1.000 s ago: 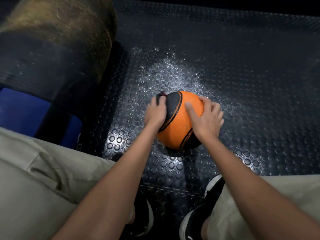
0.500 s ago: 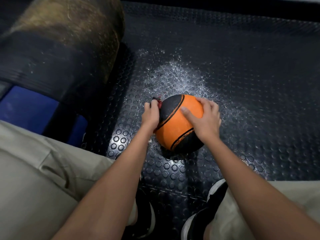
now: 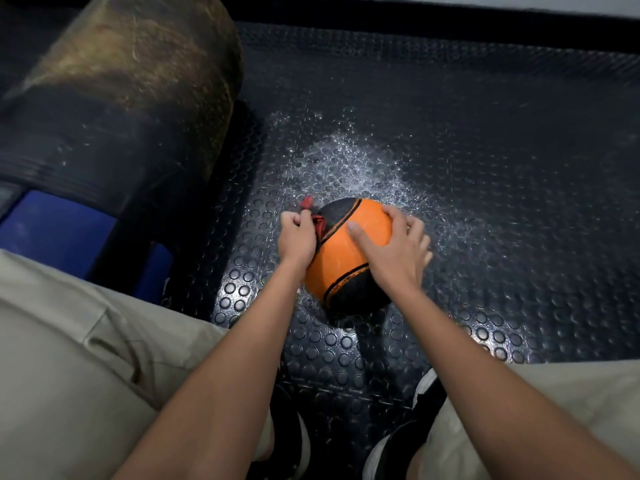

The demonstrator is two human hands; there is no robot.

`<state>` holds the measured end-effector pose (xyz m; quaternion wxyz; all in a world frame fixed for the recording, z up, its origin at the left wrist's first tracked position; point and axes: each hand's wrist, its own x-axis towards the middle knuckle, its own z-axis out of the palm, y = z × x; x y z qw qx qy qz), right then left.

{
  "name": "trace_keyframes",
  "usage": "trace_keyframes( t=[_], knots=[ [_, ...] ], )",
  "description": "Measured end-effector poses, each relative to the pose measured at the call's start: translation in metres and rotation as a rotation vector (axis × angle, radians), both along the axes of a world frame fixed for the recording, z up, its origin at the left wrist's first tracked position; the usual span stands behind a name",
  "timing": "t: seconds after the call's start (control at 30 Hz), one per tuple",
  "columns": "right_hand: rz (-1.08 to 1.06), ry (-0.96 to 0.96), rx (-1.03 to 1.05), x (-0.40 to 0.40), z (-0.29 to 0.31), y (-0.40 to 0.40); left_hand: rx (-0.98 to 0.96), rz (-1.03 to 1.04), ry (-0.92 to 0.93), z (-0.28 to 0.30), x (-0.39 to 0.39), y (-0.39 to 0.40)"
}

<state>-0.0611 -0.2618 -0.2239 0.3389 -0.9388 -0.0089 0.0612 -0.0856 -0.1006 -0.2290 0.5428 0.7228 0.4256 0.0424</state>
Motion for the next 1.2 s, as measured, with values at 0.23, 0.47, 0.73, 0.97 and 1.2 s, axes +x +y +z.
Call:
trace_keyframes(
  t=[0.23, 0.47, 0.73, 0.97, 1.2],
  knots=[
    [0.231, -0.075, -0.112, -0.003, 0.002, -0.016, 0.194, -0.105, 0.005, 0.022, 0.010, -0.014],
    [0.264, -0.042, -0.009, 0.012, -0.003, -0.028, 0.051, -0.105, -0.007, 0.001, 0.017, 0.010],
    [0.205, -0.100, 0.165, 0.002, -0.013, -0.008, -0.031, -0.039, -0.006, -0.001, 0.010, 0.014],
    [0.015, -0.094, 0.250, 0.002, -0.018, -0.023, 0.103, -0.264, -0.074, 0.012, 0.031, -0.002],
    [0.063, -0.125, 0.150, -0.003, -0.014, -0.012, 0.043, -0.134, 0.002, 0.000, 0.022, 0.009]
  ],
)
